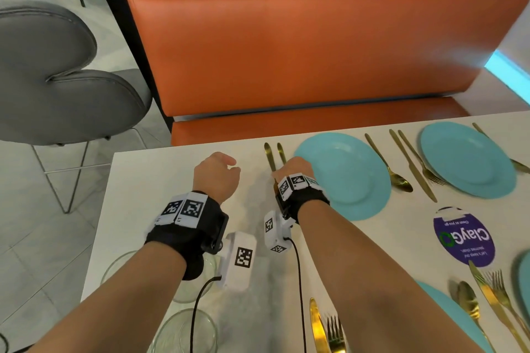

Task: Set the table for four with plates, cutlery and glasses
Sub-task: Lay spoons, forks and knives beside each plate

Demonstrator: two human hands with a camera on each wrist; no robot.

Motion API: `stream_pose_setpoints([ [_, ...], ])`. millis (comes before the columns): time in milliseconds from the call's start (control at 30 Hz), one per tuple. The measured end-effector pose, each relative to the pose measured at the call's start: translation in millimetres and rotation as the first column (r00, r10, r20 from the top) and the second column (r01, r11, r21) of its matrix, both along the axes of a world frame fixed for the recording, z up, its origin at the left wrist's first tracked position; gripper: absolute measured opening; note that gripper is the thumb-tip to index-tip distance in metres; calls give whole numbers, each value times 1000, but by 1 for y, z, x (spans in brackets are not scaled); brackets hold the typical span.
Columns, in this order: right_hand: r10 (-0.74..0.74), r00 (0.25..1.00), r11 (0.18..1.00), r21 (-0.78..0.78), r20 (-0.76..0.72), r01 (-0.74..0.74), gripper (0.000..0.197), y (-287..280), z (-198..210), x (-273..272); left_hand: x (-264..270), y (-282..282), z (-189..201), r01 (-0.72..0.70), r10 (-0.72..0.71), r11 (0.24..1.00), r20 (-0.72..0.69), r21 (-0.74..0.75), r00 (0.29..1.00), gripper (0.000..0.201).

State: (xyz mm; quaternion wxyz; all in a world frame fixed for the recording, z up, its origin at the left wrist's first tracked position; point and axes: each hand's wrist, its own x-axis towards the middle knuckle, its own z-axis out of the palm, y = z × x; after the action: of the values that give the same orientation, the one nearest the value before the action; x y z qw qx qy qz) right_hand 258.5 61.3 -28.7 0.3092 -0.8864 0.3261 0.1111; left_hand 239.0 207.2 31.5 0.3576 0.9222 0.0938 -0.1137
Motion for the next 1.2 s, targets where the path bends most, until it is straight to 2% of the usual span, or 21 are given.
stream_pose_setpoints([
  [100, -12, 1000, 1000, -1, 1, 12, 31, -5, -1, 2, -1, -1, 0, -4, 4, 1000, -3, -11, 1000, 28],
  [367, 0, 1000, 1000, 17, -5, 0, 37, -13, 0, 1, -3, -4, 1, -7, 7, 1000, -4, -28, 1000, 27],
  [667, 39, 999, 999, -6, -19, -39, 38, -15, 2, 0, -5, -5, 1, -16, 16, 1000, -9, -26, 1000, 28],
  [800, 55, 998, 998, 41, -27, -54, 27, -15, 5, -2, -7, -4, 1, -15, 15, 1000, -12, -17, 1000, 28],
  [867, 58, 998, 997, 61, -20, -56, 27, -16, 8, -4, -8, -5, 2, -11, 11, 1000, -13, -13, 1000, 28],
  [1033, 55, 998, 997, 59, -3, -54, 41, -25, 35, -19, -19, -14, 7, 28, -28, 1000, -16, -14, 999, 28],
  [1167, 93, 996, 995, 38, -9, -92, 36, -33, 57, -49, -39, -31, 16, 94, -95, 994, -12, -48, 995, 28],
  [1200, 97, 995, 995, 24, -14, -96, 40, -35, 60, -59, -45, -36, 19, 122, -122, 991, -6, -52, 992, 28],
])
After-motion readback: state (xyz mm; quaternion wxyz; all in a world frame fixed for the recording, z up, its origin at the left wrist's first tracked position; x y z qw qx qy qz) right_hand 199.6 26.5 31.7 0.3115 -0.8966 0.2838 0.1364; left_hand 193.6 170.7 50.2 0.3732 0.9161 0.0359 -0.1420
